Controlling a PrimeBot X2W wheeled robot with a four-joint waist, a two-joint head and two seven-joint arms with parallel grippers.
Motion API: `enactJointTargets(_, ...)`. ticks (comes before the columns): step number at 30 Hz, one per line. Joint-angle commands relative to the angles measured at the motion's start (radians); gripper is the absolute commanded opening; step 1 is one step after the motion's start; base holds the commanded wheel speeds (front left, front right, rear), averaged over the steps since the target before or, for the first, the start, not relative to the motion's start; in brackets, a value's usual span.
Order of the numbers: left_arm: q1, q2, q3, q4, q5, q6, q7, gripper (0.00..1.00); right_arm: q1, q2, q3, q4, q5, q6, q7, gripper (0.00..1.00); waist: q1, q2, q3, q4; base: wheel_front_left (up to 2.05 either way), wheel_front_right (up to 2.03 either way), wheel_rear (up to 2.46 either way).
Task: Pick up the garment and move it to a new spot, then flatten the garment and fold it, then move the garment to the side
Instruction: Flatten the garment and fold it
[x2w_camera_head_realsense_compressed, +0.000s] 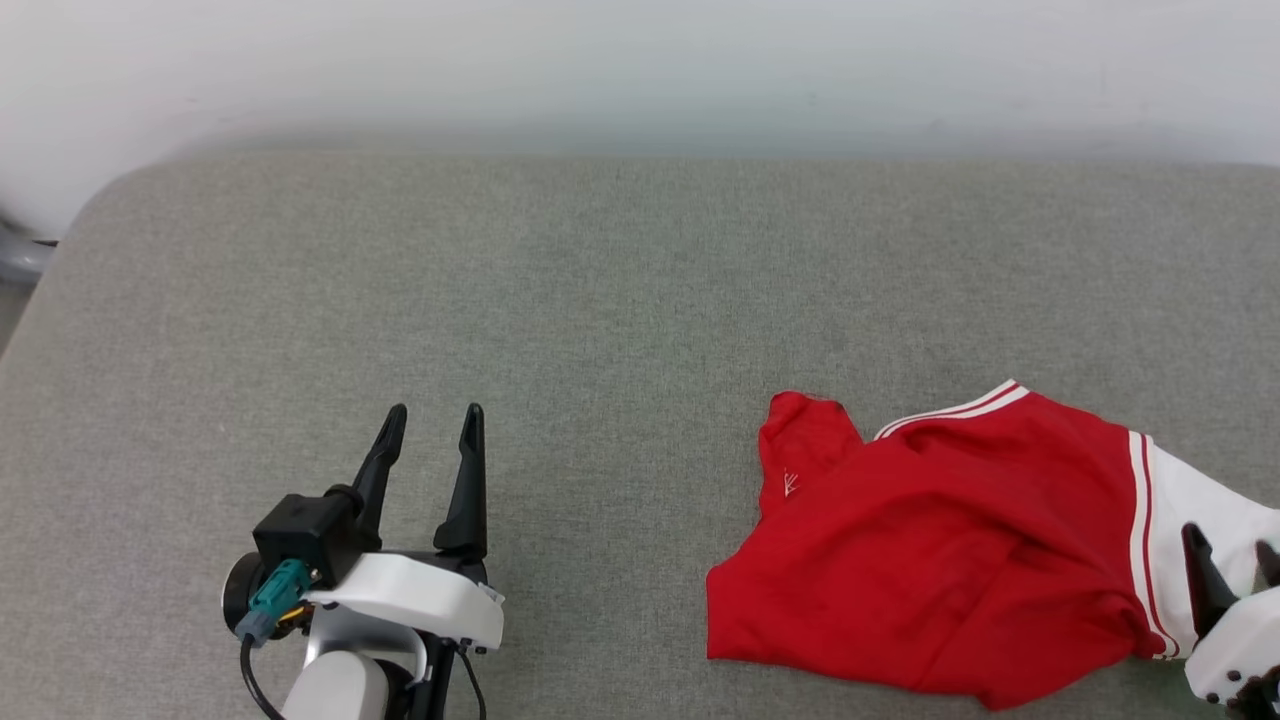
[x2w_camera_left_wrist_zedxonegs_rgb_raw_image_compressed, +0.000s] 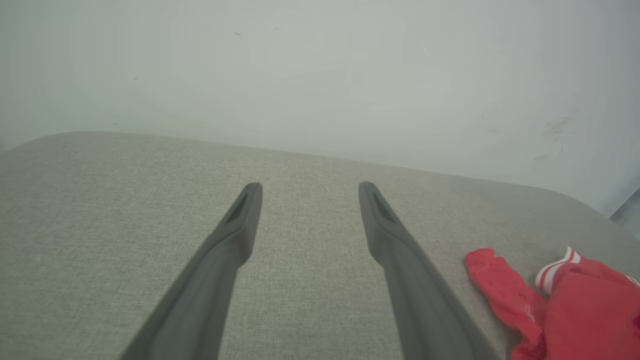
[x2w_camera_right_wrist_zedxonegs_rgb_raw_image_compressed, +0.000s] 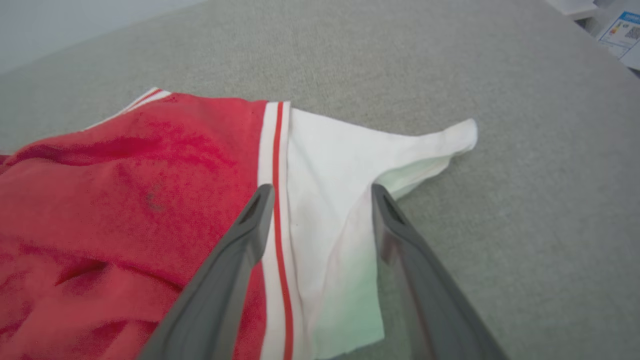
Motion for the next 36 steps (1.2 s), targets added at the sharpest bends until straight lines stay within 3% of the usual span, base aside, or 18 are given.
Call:
enactJointTargets(1,0.012,0.007,-0.001,0.001,-0.004,0.001,0.005,1.00,-0.012,0.017,0.003,-0.019,-0.029,-0.001,-0.048,1.00,0.0000,0.0000,-0.022,0.002,0.00,0.00,0.00)
enactJointTargets(8,0.048,0.016,-0.006,0.003,-0.010,0.008,0.022,1.00,0.021,0.069,0.055,-0.109,-0.136,-0.001,-0.234,1.00,0.0000,0.0000,-0.080,0.006,0.00,0.00,0.00)
enactJointTargets(21,0.068,0.035,-0.011,-0.001,-0.028,0.023,0.099,1.00,0.111,0.120,0.225,-0.314,-0.195,-0.001,-0.249,1.00,0.0000,0.0000,-0.129,-0.045,0.00,0.00,0.00)
enactJointTargets(28,-0.043,0.043,-0.074,0.005,-0.017,-0.020,0.204,1.00,0.127,0.127,0.303,-0.445,-0.181,-0.001,-0.224,1.00,0.0000,0.0000,-0.073,-0.113,0.00,0.00,0.00)
enactJointTargets(36,-0.228,0.027,-0.181,0.079,-0.057,-0.080,0.405,1.00,0.089,0.128,0.344,-0.464,-0.129,-0.001,-0.239,1.00,0.0000,0.0000,0.021,-0.204,0.00,0.00,0.00)
